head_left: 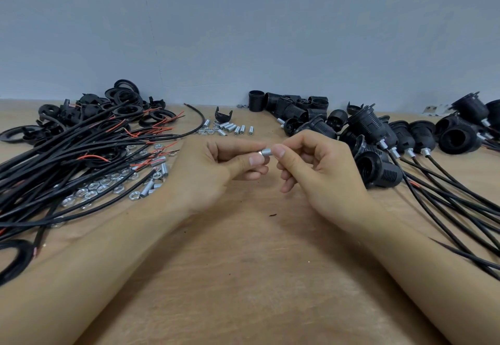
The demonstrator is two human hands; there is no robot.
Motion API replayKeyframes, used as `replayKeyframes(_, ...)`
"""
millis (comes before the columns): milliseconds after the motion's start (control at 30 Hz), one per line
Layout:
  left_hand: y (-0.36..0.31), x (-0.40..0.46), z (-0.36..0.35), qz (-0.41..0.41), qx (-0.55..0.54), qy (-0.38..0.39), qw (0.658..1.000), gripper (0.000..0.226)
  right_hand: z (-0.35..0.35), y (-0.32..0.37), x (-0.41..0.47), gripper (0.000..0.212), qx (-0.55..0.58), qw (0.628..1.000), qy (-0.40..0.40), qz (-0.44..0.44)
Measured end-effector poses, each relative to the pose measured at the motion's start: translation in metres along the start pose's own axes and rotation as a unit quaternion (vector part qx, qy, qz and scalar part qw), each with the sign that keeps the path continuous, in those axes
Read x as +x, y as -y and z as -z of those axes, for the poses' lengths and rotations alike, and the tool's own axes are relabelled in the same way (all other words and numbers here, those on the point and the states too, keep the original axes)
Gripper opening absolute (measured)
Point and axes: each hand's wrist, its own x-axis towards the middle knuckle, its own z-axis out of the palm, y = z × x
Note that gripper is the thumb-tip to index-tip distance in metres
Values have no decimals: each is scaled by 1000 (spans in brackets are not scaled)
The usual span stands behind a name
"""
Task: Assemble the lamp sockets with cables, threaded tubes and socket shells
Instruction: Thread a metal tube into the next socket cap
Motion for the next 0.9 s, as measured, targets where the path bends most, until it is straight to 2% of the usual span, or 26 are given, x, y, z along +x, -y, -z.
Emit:
replayKeyframes(200, 4, 0, 1, 26, 8, 7, 1000, 21, 1, 0, 0, 8, -14, 999, 38, 19)
replayKeyframes(400, 3, 2, 4, 10, 11, -13, 1000, 22, 4, 0, -3, 13, -76, 995, 54, 29)
replayKeyframes(500, 1, 2, 4, 24, 0, 5, 1000, 22, 5, -1, -3, 2, -104, 991, 47, 73)
replayKeyframes(633, 0, 2, 4, 30, -10, 18, 999, 25, 5, 2, -3, 12, -133, 983, 38, 118)
replayKeyframes(700, -1, 2, 6, 23, -10, 29, 999, 28, 6, 2, -4, 9, -116, 987, 48, 100)
replayKeyframes(800, -3, -1, 6, -10, 42, 57, 997, 25, 5, 1, -5, 21, -94, 993, 57, 38)
replayKeyframes(900, -3, -3, 4, -40, 79, 52, 995, 20, 3, 1, -3, 25, -73, 994, 75, -40)
